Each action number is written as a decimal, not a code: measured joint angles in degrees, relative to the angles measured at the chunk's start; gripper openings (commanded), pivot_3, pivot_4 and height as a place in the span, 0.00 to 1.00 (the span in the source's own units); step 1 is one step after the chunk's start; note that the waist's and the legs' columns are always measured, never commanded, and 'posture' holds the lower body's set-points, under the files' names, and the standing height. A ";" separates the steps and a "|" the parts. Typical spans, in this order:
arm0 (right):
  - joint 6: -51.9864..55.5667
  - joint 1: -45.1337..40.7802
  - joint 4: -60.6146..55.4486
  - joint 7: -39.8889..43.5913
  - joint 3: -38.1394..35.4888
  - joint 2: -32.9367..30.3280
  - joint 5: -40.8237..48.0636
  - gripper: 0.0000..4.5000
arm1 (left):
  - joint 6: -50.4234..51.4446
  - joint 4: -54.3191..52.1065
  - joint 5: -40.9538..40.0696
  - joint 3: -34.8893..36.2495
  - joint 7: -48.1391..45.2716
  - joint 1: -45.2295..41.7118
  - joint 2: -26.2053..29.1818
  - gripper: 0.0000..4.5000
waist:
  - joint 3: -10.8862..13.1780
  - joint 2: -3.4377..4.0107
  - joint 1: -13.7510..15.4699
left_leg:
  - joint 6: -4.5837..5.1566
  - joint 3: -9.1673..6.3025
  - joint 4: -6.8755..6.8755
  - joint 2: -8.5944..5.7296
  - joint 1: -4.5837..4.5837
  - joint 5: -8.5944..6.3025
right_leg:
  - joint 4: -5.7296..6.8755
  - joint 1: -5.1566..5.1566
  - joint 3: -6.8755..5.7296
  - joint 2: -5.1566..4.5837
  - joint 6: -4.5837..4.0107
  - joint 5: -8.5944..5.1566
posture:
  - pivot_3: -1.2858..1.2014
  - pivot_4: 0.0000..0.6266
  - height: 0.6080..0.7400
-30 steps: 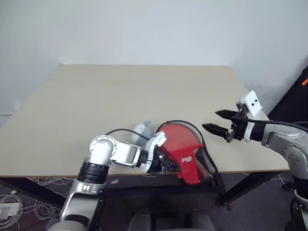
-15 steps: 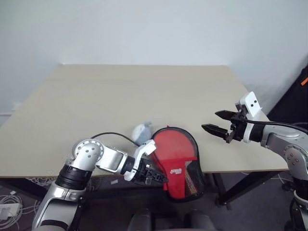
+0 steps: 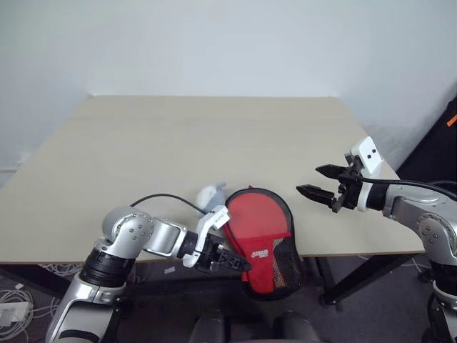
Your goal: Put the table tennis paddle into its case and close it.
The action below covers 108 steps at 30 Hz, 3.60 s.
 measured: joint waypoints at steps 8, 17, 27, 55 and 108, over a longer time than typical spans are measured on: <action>-0.29 -0.66 0.09 -0.01 0.27 0.38 0.00 1.00 | -7.83 -9.36 6.84 -0.89 -10.03 -0.94 13.38 0.99 | 0.02 0.01 -0.02 | -0.13 0.05 -0.06 0.02 0.00 -0.07 | -0.02 -0.04 0.00 0.00 -0.01 0.00 | 0.52 0.00 1.00; -0.41 -4.78 3.06 -2.04 3.17 6.03 -0.79 0.71 | -36.74 1.42 22.27 2.20 -28.07 -10.45 17.86 1.00 | 0.06 0.07 0.03 | -0.02 0.08 -0.09 0.05 0.00 0.01 | -0.02 -0.06 -0.03 0.01 -0.03 0.01 | 0.52 0.00 1.00; -1.60 -7.75 8.20 -7.60 10.93 18.01 -6.28 0.01 | -55.60 24.78 36.24 8.26 -23.73 -10.88 9.04 1.00 | 0.07 0.08 -0.02 | -0.01 0.10 -0.13 0.07 -0.05 0.02 | 0.01 -0.11 -0.03 0.02 0.14 0.12 | 0.52 0.00 1.00; -11.04 -3.55 21.94 -4.63 22.99 27.19 -18.00 0.01 | -58.92 38.28 37.47 14.02 -26.76 -0.52 -4.01 1.00 | 0.03 0.02 -0.08 | -0.02 0.06 -0.11 0.11 0.00 0.02 | 0.04 -0.03 -0.13 0.03 -0.11 0.29 | 0.52 0.00 1.00; -18.52 -1.65 26.99 -2.20 22.87 30.31 -23.20 0.00 | -52.89 32.46 38.46 14.76 -24.98 1.95 -9.33 0.30 | -0.02 0.00 -0.32 | -0.04 0.02 -0.11 0.11 0.06 0.02 | 0.06 0.02 -0.15 0.04 -0.11 0.29 | 0.52 0.00 1.00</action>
